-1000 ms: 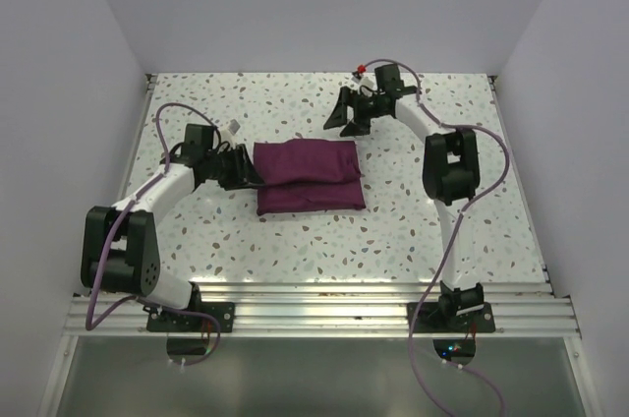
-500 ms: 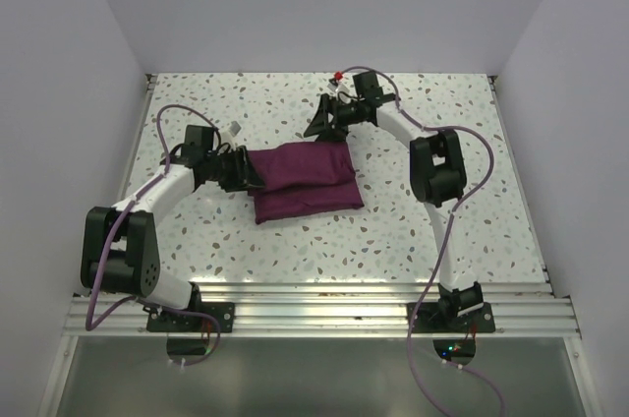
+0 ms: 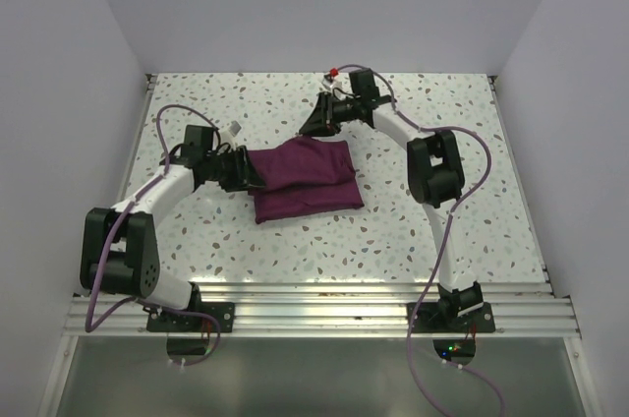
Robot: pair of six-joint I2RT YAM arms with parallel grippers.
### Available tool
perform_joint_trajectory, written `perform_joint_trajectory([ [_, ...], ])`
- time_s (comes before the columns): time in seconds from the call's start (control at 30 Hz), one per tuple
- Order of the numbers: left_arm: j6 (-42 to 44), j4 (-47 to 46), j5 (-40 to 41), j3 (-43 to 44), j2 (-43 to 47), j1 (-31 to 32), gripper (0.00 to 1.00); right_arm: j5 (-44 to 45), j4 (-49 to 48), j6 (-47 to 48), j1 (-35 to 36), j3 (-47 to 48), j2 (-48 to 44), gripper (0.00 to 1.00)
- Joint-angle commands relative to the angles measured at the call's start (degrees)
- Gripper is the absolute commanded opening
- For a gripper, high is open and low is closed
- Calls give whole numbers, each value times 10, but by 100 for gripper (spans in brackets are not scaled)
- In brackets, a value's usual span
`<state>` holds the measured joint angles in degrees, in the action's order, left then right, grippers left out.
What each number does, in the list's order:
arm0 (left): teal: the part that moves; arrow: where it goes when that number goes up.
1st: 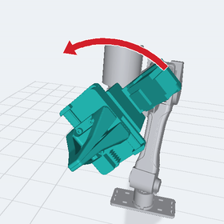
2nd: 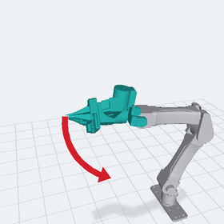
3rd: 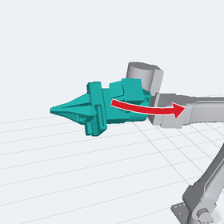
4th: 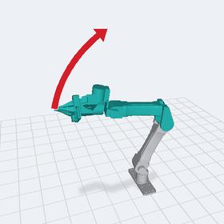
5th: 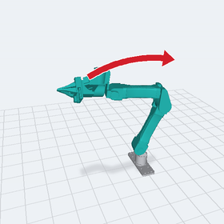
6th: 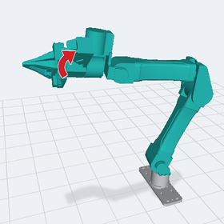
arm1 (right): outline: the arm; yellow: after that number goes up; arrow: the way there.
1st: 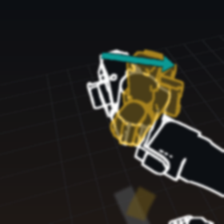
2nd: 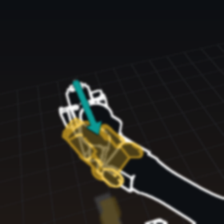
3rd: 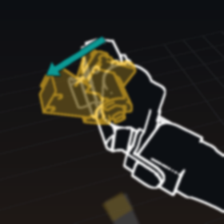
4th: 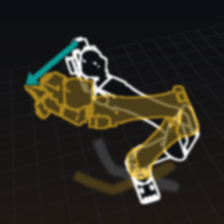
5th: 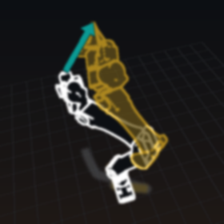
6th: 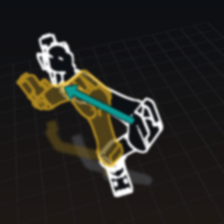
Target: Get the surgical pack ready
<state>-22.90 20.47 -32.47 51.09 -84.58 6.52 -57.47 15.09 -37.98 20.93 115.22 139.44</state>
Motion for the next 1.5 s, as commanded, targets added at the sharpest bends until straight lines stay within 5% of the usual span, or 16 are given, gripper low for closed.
perform_joint_trajectory([
  [0.0, 7, -2, -14, -3, 27, 4, 44, -24, -21, -8, 10, -20, -41, 32],
  [0.5, 2, -22, -35, 79, -67, 3, 47, 68, 117, 70, 7, -9, -71, 55],
  [0.83, 14, 8, -85, 183, -164, 1, 48, 76, 119, 77, -15, -47, -115, 56],
  [1.23, -1, -2, -116, 203, -208, 8, 48, 76, 102, 79, -35, -94, -140, 55],
  [1.37, -27, -51, -152, 196, -213, 9, 45, 76, 101, 82, -37, -104, -151, 55],
  [1.47, -52, -93, -187, 184, -213, 9, 34, 76, 100, 83, -41, -115, -159, 55],
])
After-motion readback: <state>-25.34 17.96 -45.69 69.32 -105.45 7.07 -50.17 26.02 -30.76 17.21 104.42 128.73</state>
